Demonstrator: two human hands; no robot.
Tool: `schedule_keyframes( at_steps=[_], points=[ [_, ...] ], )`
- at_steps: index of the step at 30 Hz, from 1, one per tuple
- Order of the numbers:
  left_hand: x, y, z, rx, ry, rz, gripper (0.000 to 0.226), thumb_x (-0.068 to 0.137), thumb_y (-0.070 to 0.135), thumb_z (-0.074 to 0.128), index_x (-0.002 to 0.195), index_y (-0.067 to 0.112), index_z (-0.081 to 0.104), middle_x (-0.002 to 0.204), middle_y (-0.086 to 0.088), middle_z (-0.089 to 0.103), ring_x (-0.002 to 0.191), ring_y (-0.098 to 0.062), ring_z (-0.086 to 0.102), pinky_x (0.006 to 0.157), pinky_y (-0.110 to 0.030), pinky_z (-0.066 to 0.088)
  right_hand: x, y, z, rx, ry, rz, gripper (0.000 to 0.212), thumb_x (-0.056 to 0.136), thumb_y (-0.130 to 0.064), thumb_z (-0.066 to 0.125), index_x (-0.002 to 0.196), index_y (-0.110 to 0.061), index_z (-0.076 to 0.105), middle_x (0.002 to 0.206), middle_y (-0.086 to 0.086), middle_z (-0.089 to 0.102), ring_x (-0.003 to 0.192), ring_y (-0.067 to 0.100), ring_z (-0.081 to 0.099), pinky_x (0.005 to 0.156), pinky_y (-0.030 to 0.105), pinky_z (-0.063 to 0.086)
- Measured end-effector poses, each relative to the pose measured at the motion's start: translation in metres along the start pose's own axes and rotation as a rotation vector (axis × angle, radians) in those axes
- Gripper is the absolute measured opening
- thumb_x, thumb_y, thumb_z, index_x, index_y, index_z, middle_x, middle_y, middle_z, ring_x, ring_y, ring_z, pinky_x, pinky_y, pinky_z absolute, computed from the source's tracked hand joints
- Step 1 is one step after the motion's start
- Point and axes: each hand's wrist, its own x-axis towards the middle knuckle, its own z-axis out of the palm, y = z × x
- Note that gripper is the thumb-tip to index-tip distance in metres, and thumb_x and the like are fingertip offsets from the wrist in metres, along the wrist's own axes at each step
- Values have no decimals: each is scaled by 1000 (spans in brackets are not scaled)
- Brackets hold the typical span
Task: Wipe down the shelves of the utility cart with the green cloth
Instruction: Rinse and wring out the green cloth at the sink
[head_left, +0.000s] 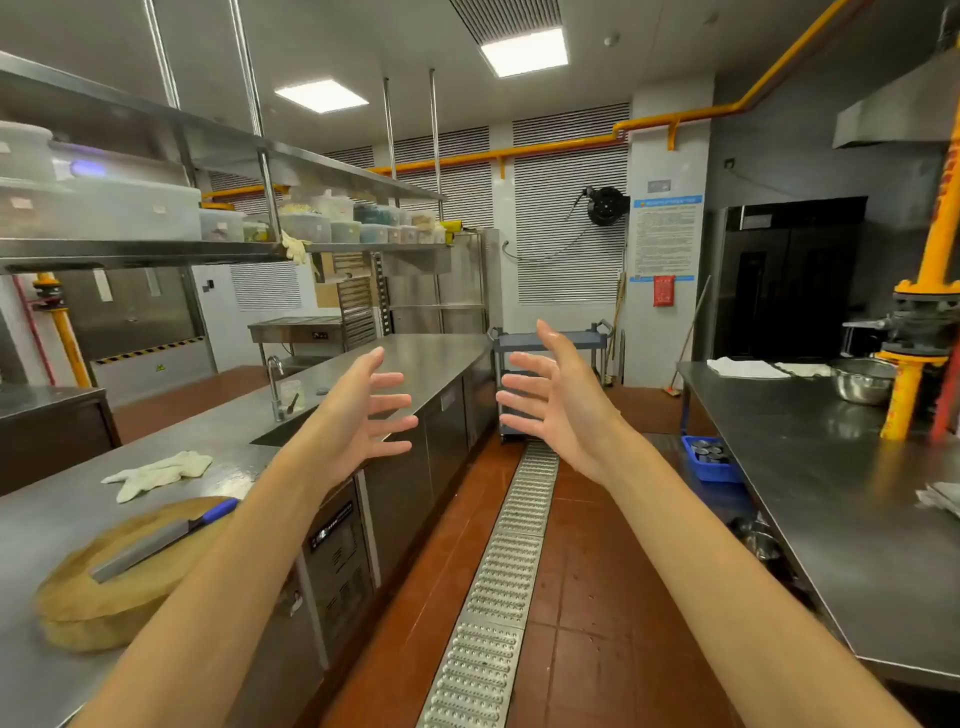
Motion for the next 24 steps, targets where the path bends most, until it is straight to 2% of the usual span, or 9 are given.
schedule_keyframes(
  at_steps=[3,9,15,24],
  points=[
    [19,1,-13,15,-2,-16,52,97,61,42,128,22,57,128,-10,62,108,-32,68,82,-49,58,23,4,11,8,-6,5,67,95,-63,41,145,-18,45,146,11,49,126,31,56,108,52,44],
    [63,-9,-35,-15,-4,-49,54,97,60,42,131,20,57,129,-10,62,109,-33,67,87,-51,56,74,24,17,-42,-11,32,71,94,-67,35,146,-19,44,147,5,50,136,29,46,117,54,30],
    [113,-15,-39,-19,-3,-73,56,97,61,42,131,19,57,131,-11,60,110,-34,67,93,-53,54,129,41,7,-36,5,48,68,94,-67,34,142,-21,49,143,9,54,132,28,51,115,50,35],
    [217,-17,-19,-1,37,-54,56,97,62,41,129,20,59,129,-12,63,109,-34,68,90,-52,56,232,60,-35,-38,-26,43,68,96,-65,33,144,-19,46,144,12,51,132,30,50,115,50,35]
  ],
)
